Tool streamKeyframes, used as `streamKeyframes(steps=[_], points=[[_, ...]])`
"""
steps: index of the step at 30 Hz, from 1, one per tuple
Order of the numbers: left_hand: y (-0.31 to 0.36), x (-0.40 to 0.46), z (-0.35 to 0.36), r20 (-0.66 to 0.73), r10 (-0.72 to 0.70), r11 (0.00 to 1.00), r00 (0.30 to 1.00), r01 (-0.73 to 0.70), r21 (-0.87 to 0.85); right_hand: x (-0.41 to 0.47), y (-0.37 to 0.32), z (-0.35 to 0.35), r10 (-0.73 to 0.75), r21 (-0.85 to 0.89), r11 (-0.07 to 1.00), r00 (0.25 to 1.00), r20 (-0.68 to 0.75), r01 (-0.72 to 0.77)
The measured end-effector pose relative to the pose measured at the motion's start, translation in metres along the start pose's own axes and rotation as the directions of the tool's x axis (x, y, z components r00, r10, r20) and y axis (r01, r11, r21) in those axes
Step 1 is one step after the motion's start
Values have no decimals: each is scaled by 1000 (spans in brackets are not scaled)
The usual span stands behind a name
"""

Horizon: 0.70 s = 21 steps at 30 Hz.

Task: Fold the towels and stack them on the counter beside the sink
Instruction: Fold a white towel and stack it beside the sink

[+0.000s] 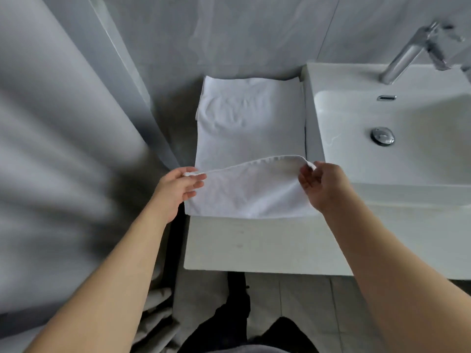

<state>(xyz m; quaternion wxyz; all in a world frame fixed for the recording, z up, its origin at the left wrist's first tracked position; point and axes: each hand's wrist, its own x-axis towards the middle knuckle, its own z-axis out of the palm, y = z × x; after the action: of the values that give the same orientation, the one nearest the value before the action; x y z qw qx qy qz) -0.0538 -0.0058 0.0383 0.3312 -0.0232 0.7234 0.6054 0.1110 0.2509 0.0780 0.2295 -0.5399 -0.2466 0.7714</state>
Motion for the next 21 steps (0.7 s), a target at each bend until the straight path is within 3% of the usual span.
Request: streamKeyframes(steps=[3, 5, 7, 10, 14, 17, 21], points=[[31, 43, 18, -73, 41, 997, 997, -36, 63, 26, -26, 28, -105, -208, 972, 994, 37, 111], [47, 63, 26, -147, 69, 994, 987, -55, 95, 44, -38, 41, -211, -412, 885, 975, 63, 218], [62, 80, 31, -182, 100, 990, 978, -80, 115, 62, -51, 49, -324, -616, 722, 941, 101, 315], [85, 105, 36, -236, 130, 987, 963, -104, 121, 90, -75, 61, -503, -842, 368, 846, 177, 395], [110, 138, 45, -264, 156, 984, 952, -127, 121, 120, -100, 86, -571, -919, -25, 749, 337, 394], [126, 166, 53, -243, 153, 983, 958, -121, 140, 147, -120, 107, -564, -882, -309, 678, 472, 357], [152, 213, 63, -242, 140, 982, 960, -103, 158, 190, -145, 141, -523, -775, -553, 596, 609, 306]])
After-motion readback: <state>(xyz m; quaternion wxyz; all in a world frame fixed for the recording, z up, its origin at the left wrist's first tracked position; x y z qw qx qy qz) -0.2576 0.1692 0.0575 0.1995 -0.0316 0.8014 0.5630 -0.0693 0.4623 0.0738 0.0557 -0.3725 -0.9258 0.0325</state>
